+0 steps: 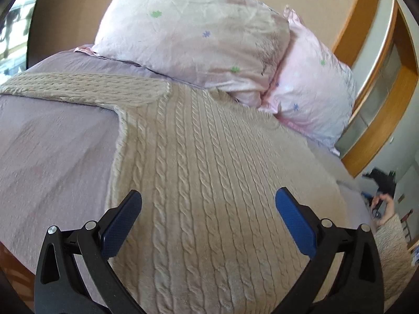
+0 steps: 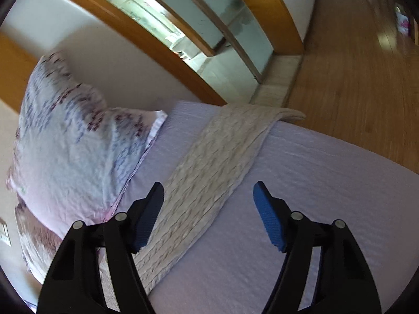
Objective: Fold small clothes
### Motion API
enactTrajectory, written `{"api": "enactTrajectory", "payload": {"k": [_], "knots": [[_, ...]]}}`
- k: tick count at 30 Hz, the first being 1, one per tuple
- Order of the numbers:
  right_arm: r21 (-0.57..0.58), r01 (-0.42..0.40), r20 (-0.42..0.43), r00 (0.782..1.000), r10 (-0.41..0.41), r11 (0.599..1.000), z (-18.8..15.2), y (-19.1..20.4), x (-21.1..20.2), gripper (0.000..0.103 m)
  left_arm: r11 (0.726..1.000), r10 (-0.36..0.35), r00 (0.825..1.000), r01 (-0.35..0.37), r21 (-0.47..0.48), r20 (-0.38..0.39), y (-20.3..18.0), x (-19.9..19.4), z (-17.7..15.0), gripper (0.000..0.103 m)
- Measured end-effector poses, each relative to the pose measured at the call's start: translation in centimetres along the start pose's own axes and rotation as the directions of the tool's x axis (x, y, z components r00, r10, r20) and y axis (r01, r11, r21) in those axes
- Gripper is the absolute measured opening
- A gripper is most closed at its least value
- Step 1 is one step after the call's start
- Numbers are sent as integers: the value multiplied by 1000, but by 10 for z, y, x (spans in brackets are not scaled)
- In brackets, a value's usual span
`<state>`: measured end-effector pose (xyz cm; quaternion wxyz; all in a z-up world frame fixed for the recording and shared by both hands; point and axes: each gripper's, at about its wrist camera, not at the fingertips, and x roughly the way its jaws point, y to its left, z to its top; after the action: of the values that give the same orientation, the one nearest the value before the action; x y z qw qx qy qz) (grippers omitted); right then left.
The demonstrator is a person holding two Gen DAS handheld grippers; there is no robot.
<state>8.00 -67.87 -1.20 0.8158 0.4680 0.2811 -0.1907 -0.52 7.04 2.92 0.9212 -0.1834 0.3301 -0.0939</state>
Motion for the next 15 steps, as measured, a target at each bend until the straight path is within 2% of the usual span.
{"api": "enactTrajectory", "payload": {"k": [2,5,7,9,12,15], "knots": [[45,18,-24,1000,-17,999,7,-10,14,61,999,55,998,-55,-3,23,10,-5,9,102],[62,25,7,1000,-25,998,11,-16,20,47,994,108,991,-109,10,73,23,-15,22,102],[76,22,12,1000,-23,997,16,-20,28,24,990,137,987,-138,8,88,33,-22,28,102],[65,46,10,999,-47,997,23,-18,38,11,984,177,980,-177,-11,95,49,-27,37,102],[-2,50,49,998,-50,999,21,5,29,8,976,214,969,-207,-67,124,78,-40,49,102],[-180,-56,108,991,76,982,-1,67,0,7,957,282,948,-267,-115,145,108,-46,63,102]]}}
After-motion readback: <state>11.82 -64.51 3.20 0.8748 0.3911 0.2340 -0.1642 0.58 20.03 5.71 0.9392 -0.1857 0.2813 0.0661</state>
